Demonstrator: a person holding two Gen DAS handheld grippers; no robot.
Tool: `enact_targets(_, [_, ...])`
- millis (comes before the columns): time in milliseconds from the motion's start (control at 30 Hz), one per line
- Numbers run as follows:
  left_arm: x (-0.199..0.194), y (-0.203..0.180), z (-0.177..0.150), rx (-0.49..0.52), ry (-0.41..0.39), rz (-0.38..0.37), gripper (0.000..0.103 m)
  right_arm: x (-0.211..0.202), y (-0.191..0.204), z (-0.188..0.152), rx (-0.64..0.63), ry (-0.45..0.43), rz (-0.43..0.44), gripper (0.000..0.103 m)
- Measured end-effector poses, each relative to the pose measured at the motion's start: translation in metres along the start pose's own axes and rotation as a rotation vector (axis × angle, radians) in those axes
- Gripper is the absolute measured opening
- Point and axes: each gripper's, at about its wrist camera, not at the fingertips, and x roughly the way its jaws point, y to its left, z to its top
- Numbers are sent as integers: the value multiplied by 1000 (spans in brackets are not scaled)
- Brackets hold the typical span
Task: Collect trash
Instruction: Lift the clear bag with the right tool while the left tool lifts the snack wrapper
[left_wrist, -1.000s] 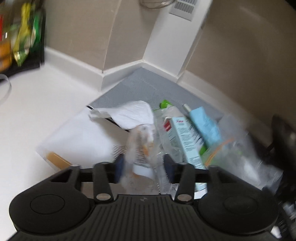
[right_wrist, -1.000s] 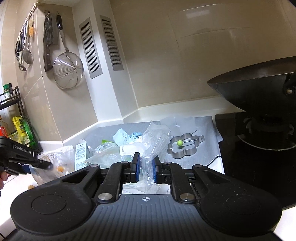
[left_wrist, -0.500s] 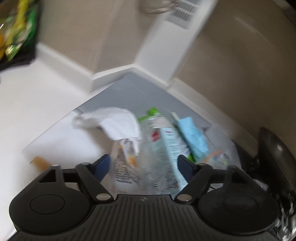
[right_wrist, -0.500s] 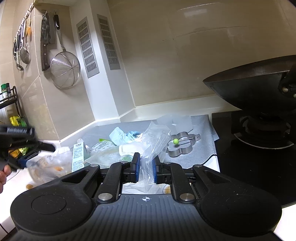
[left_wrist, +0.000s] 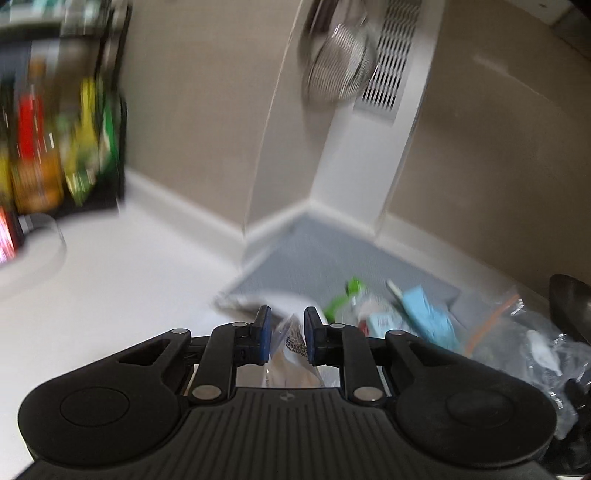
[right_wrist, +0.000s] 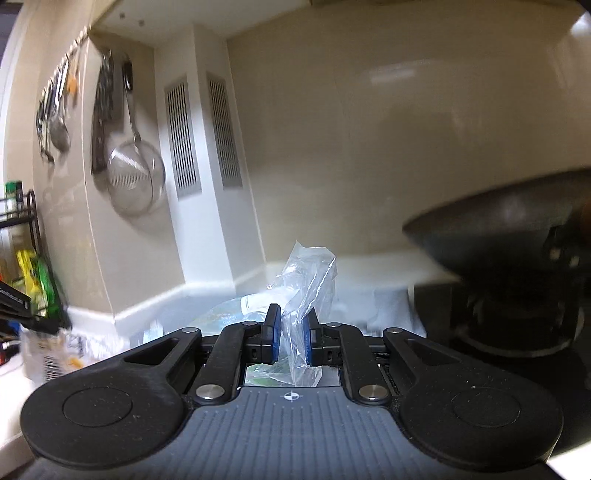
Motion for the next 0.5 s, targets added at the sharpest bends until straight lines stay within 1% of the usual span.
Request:
enact_targets(33, [-6, -2, 6, 9, -14, -5, 11, 0, 0, 2, 4, -7, 1, 14])
enact_targets(100, [-13, -6, 13, 19, -30, -4, 10, 0, 0, 5, 8, -17, 1, 14])
enact_targets(167, [-15, -10, 16, 36, -40, -3, 8, 0, 1, 6, 3, -17, 2, 14])
enact_targets(233, [-10, -11, 12, 42, -11, 4, 7, 1, 2, 4, 4, -2, 5, 14])
enact_targets(300, [-4, -6, 4, 30, 14, 23, 6, 1, 2, 1, 7, 17, 9, 14])
enact_targets(333, [-2, -2, -2, 20, 22, 33, 3, 0, 2, -1, 7, 25, 12, 14])
enact_targets(400, [-2, 8, -8, -20, 42, 28, 2, -4, 4, -4, 3, 31, 19, 14])
enact_targets(500, [-9, 21, -10, -66, 29, 38, 1, -6, 6, -5, 7, 33, 27, 14])
